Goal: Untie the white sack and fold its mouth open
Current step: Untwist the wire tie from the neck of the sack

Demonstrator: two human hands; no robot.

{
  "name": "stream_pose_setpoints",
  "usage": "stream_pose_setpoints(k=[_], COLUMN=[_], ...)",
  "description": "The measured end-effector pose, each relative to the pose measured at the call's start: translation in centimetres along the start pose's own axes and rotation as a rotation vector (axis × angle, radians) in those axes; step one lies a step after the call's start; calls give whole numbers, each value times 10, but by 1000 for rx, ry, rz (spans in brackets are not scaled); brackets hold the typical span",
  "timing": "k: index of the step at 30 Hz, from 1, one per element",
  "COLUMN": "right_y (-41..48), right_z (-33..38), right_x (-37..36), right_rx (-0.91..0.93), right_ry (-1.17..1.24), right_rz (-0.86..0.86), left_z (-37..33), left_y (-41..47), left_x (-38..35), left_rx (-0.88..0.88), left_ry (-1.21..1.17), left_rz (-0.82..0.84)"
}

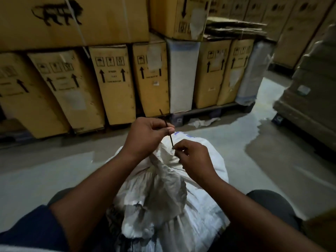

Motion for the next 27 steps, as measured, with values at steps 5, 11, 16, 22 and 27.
stream_pose_setpoints(k=[5, 11, 16, 22, 27], right_y=[-11, -25, -45, -94, -150], right_z=[20, 40, 62, 80, 76], right_x=[23, 76, 152, 267, 359], right_rx=[57, 24, 74, 94, 83], right_ry=[-57, -3, -36, -110, -70], right_rz=[58, 35, -87, -216, -335], left_z=[-15, -48, -102, -197, -269], left_y=[-7, -14, -16, -25, -47], left_x=[7, -2, -47, -132, -218], left_rx=[3, 1, 14, -81, -208], left_ry=[-79, -202, -321, -421, -448], left_rz=[-50, -32, 95, 284, 458])
Point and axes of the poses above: each hand's wrist, its own y-axis towards the middle knuckle, its own x-axis out of the back of the hand, z = x × y, the point moved 10 cm from there along y, towards the middle knuckle
